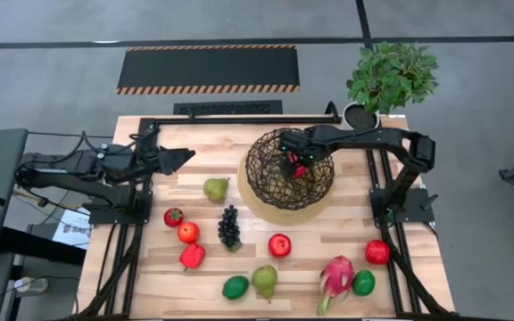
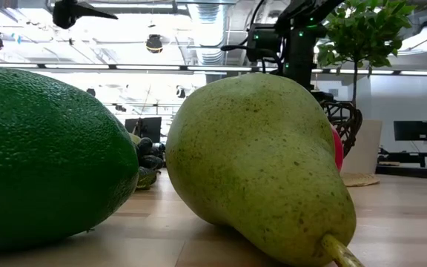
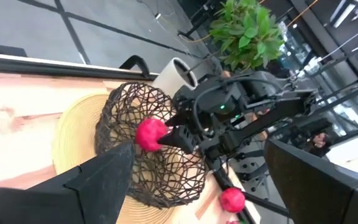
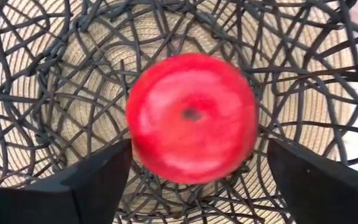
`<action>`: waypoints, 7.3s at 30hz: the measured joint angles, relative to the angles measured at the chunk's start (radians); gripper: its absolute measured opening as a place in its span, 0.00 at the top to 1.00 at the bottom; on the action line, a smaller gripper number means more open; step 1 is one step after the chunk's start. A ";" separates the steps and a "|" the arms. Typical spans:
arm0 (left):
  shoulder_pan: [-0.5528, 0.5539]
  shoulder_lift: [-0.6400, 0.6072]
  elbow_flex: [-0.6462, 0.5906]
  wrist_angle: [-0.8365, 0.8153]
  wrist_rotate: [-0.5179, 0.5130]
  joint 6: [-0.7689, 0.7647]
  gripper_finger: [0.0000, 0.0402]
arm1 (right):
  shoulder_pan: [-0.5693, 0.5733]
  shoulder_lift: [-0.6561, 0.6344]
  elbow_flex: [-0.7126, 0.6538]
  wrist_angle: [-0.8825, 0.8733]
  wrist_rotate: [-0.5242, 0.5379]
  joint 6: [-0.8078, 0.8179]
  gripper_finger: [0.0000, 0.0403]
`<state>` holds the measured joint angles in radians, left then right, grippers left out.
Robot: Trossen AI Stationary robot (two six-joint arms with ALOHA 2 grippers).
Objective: Build produce basket
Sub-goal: Put the red apple into the black basket, then put the green pear into the black basket, then put the red tomato into the black basket
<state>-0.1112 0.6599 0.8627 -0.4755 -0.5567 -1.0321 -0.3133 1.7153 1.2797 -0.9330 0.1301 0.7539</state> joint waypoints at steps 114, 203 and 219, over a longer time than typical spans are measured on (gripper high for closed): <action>0.000 -0.019 0.000 -0.514 0.175 -0.334 0.14 | 0.171 0.245 1.072 -0.429 0.094 -0.336 0.49; -0.348 0.391 -0.197 -0.654 0.447 -0.447 0.14 | 0.235 -0.042 0.483 -0.158 0.014 -0.421 0.13; -0.348 0.594 -0.214 -0.536 0.475 -0.397 0.20 | 0.254 -0.042 0.483 -0.160 0.013 -0.419 0.13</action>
<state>-0.4587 1.2543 0.6483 -1.0117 -0.0818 -1.4288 -0.0596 1.6733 1.7622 -1.0927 0.1436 0.3347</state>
